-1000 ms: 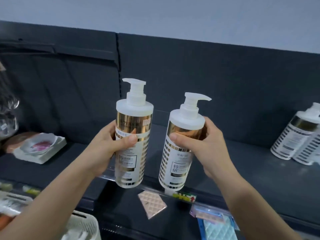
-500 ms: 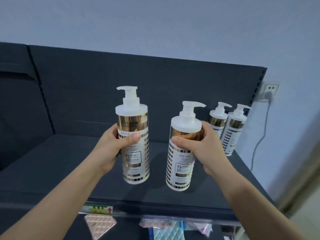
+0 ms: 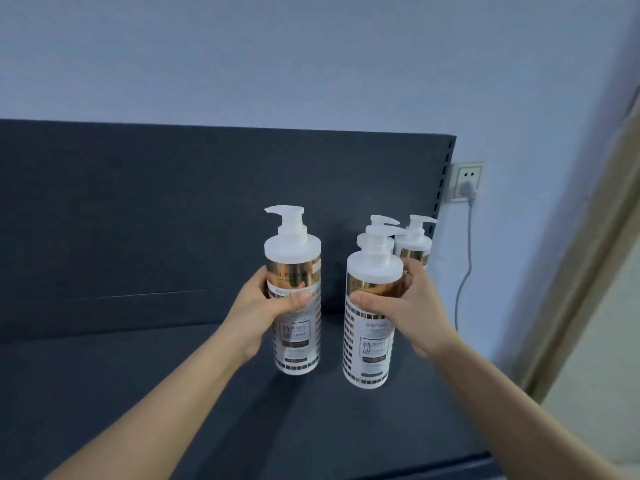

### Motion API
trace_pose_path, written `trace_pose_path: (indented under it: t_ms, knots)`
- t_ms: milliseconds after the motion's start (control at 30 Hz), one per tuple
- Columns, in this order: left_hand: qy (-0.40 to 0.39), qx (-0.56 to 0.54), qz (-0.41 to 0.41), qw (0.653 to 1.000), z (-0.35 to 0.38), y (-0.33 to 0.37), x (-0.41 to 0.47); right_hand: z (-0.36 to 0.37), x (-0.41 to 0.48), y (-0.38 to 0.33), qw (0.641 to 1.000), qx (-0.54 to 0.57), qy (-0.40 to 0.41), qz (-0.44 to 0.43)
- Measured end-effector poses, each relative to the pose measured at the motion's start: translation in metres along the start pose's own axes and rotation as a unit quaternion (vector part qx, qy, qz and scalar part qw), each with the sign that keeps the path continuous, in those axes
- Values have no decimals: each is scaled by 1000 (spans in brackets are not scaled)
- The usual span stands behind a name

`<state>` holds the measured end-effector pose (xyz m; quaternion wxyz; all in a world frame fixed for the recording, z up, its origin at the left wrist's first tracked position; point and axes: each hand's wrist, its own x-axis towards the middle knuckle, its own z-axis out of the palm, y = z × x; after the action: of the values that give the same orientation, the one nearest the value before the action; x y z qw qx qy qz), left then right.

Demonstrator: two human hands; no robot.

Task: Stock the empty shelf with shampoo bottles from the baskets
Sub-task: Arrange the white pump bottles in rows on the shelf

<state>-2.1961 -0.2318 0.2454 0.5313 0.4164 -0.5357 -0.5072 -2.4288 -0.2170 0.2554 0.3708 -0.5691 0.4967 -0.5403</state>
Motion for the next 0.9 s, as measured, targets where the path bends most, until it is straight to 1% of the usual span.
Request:
trace_pose_path:
  t_ms: [233,667,900]
  knots:
    - [-3,15,-2,1000,25,-11,45,-18,21,22,1000,-3,18,9]
    - [42,52,-35,997,57,-47,95,-70,52,50,999,-27,5,28]
    - [41,67,-43,996,62,-60,111,-85,68,62,1000,-19,-7,20]
